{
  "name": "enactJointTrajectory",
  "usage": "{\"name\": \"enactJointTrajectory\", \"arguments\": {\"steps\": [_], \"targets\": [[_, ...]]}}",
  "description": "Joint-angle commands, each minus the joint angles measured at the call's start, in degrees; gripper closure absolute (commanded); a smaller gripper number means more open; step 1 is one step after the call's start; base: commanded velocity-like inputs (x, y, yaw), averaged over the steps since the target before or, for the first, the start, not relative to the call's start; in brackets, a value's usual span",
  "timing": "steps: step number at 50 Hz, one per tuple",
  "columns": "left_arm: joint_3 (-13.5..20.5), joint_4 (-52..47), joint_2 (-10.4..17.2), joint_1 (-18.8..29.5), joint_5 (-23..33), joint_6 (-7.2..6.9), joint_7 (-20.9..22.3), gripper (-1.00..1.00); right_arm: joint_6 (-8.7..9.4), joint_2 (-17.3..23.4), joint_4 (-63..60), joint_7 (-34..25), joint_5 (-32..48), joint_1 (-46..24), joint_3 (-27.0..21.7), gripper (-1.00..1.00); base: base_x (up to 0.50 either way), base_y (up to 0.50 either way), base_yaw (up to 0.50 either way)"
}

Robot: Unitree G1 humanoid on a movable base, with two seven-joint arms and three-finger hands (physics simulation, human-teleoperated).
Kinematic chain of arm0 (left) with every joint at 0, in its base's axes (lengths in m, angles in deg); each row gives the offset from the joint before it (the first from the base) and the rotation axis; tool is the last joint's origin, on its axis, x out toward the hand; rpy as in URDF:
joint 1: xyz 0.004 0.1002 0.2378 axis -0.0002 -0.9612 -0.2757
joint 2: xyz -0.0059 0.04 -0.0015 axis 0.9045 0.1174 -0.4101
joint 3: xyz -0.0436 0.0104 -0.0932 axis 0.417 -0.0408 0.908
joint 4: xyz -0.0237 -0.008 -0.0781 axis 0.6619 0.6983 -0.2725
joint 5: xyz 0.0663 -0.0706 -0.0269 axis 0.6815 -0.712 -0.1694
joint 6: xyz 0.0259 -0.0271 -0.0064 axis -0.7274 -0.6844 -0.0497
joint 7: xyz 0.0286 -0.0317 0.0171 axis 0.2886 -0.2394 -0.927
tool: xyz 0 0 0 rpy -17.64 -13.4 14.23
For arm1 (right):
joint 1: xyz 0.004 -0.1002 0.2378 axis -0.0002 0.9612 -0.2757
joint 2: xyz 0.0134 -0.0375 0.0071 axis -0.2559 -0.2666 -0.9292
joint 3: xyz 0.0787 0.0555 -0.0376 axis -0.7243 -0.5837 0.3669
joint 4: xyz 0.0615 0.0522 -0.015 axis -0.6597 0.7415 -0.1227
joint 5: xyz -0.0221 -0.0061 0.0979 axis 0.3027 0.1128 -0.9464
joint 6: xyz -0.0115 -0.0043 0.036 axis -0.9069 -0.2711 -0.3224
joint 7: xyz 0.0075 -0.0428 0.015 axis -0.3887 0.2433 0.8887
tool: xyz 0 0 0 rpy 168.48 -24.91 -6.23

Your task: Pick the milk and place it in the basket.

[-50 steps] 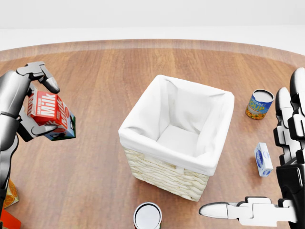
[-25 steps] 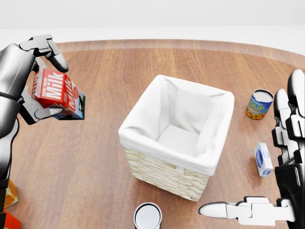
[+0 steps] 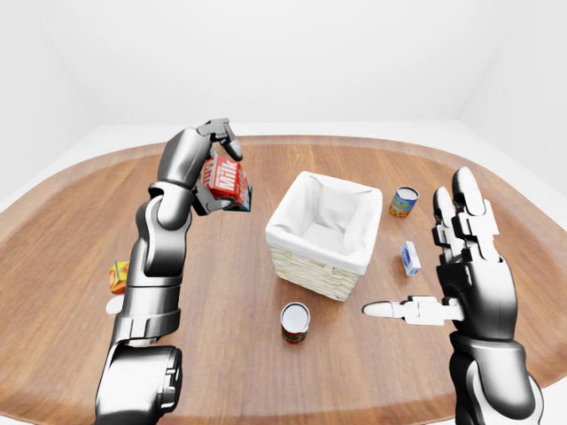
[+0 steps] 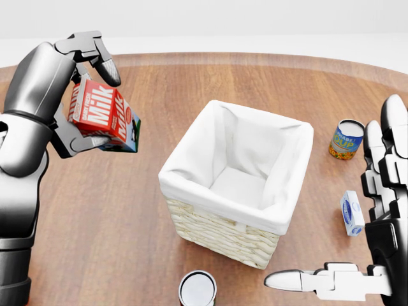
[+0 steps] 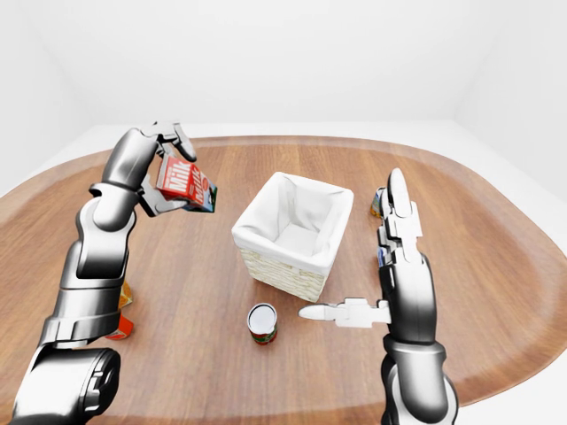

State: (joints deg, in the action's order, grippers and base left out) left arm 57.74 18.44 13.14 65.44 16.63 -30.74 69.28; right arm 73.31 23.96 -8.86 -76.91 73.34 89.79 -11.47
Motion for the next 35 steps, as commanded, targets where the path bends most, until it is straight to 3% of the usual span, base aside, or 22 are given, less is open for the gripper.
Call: {"name": "enactJointTrajectory", "arguments": {"steps": [1,6,21,35], "targets": [[-0.44,-3.93,-2.24,1.47,-0.35,-1.47,-0.55,1.0,0.02,0.06,0.24,0.11,0.12,-0.12,0.15,-1.0,0.0,0.0,0.0],[-1.13,-4.72,-2.96,1.94,0.9,-1.51,-0.81,1.0,0.19,0.09,0.06,-0.01,-0.2,-0.17,-0.16,-1.0,0.0,0.0,0.0],[-2.02,-10.25,-5.07,3.66,1.02,-5.87,2.5,1.0,0.32,0.07,-0.06,-0.27,-0.35,-0.09,-0.11,-1.0,0.0,0.0,0.0],[-2.97,-13.85,-6.74,3.55,1.63,-5.87,4.14,1.0,0.32,0.07,-0.06,-0.28,-0.5,-0.14,-0.23,-1.0,0.0,0.0,0.0]]}}
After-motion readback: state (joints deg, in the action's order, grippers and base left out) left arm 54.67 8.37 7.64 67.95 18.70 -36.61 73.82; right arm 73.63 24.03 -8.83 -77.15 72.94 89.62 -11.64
